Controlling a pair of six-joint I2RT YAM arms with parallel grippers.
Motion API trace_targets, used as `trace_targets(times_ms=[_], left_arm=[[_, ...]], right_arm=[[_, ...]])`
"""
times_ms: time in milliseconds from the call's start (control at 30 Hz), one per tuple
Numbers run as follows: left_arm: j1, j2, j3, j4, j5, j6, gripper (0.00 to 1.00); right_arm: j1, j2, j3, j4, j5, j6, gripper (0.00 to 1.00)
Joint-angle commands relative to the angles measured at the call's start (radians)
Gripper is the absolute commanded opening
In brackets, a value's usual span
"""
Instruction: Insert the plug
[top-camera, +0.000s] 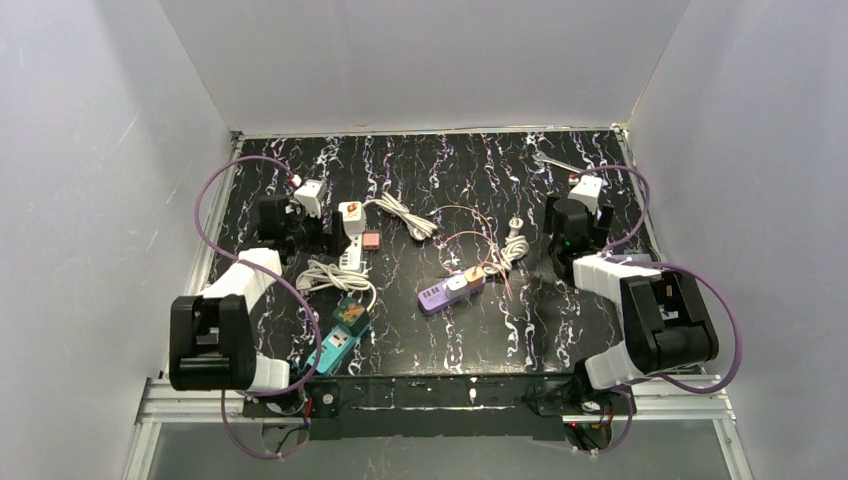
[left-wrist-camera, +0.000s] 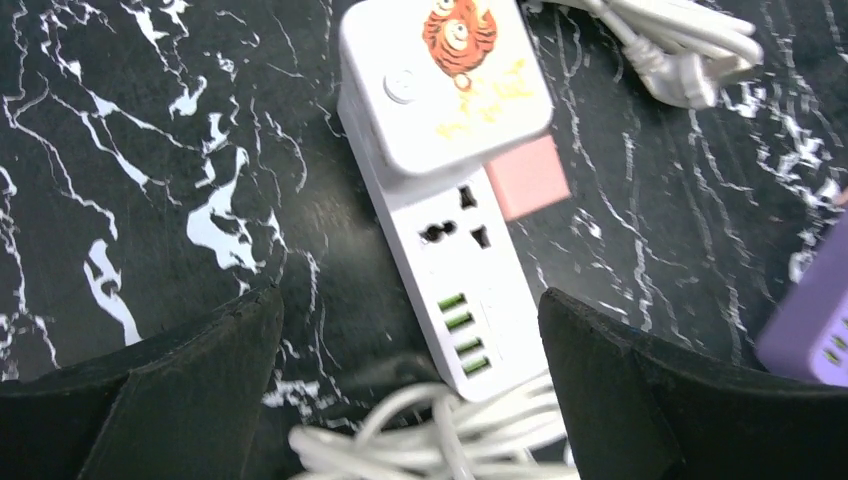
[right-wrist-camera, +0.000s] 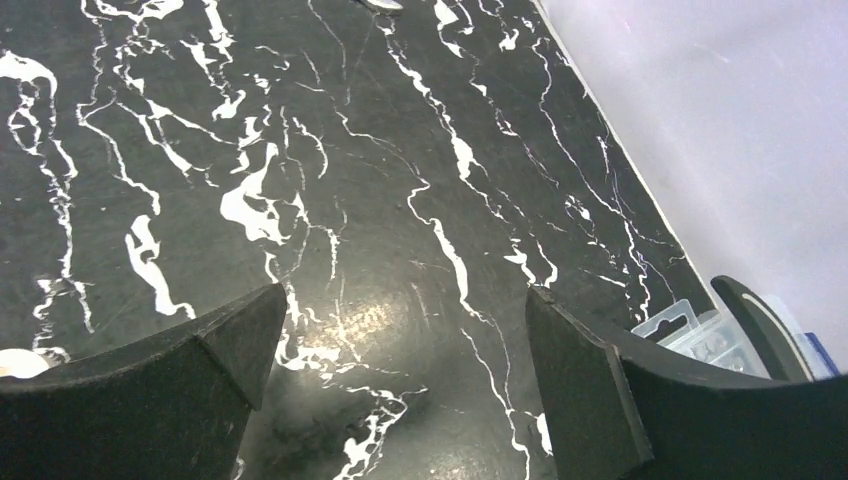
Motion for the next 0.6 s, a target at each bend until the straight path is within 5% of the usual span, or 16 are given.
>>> trace_targets(times_ms=[0, 300, 400, 533, 567], left_arm=[[0.001, 0.065, -0.119, 0.307, -0.055, 0.016, 0.98], [0.042, 0.113, -0.228, 0.597, -0.099, -0.006, 0.98], [0.057, 0.081, -0.355, 0.794, -0.124, -0.044, 0.98], [0.060, 0.139, -0.502, 1.141, -0.122, -0.052, 0.98], [0.061, 0.115, -0.480, 1.049, -0.127, -0.040, 0.98]], right_arm=[[-0.049, 0.015, -0.121, 0.243, -0.041, -0.010, 0.98], [-0.095, 0.102, -0.239, 0.498, -0.151, -0.007, 0.98], [-0.096, 0.132, -0.358, 0.761, -0.255, -0.055, 0.98], [-0.090, 0.133, -0.323, 0.680, -0.362, -0.109, 0.98], [-0.099, 0.141, -0.318, 0.684, -0.384, -0.110, 0.98]])
